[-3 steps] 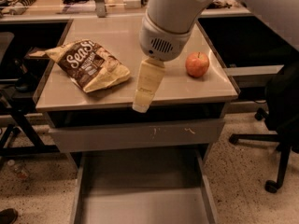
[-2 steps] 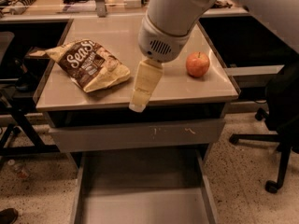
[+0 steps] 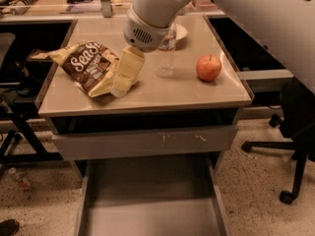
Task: Place brown chip bag into middle drawer
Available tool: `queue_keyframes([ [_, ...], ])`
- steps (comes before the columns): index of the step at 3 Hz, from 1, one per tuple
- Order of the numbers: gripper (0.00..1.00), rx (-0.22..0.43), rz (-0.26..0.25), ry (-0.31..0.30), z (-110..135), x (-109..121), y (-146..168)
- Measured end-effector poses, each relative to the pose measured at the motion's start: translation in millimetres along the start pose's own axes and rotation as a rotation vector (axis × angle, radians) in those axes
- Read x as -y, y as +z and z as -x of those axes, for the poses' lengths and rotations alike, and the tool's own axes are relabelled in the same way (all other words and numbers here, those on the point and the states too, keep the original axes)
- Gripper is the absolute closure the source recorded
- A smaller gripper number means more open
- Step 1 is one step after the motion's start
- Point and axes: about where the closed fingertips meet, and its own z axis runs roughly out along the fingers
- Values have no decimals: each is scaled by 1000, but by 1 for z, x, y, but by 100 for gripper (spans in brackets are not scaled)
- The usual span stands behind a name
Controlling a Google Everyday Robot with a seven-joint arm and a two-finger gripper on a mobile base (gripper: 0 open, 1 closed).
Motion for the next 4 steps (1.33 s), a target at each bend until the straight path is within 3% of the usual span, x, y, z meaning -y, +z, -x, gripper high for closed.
queue_keyframes([
  [1, 0, 13, 56, 25, 36, 48, 33],
  [2, 0, 3, 57, 27, 39, 51, 39],
  [4, 0, -32, 56, 38, 69, 81, 66],
])
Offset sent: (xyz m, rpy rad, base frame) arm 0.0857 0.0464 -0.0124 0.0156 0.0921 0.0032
